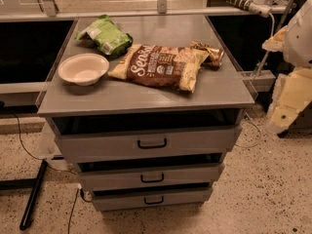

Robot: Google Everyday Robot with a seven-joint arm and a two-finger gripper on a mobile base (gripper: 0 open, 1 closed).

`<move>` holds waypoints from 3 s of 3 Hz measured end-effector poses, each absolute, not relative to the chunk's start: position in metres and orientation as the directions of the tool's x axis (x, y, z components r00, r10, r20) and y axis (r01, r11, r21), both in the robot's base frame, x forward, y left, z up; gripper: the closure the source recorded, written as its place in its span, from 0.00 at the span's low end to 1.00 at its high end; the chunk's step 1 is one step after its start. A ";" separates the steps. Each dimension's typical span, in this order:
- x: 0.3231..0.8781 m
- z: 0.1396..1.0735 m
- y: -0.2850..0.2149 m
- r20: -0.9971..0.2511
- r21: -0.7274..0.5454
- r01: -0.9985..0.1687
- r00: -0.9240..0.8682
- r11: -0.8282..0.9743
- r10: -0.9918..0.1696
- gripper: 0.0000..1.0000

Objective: Open top drawer

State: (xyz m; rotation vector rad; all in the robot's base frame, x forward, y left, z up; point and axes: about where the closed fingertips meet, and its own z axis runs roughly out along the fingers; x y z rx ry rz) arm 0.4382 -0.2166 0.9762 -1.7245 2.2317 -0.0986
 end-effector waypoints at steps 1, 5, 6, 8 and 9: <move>0.437 0.968 -0.217 -0.221 -0.259 -0.928 -0.212 0.267 -0.952 0.00; 0.447 0.863 -0.219 -0.505 -0.338 -0.927 0.034 0.161 -0.863 0.00; 0.444 0.855 -0.214 -0.501 -0.330 -0.932 0.038 0.150 -0.865 0.00; 0.436 0.775 -0.206 -0.497 -0.258 -0.953 -0.011 0.160 -0.867 0.00; 0.442 0.743 -0.207 -0.486 -0.261 -0.954 -0.003 0.148 -0.874 0.00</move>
Offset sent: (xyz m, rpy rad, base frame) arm -0.0008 0.0010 -0.0728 0.0956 -0.1304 0.1246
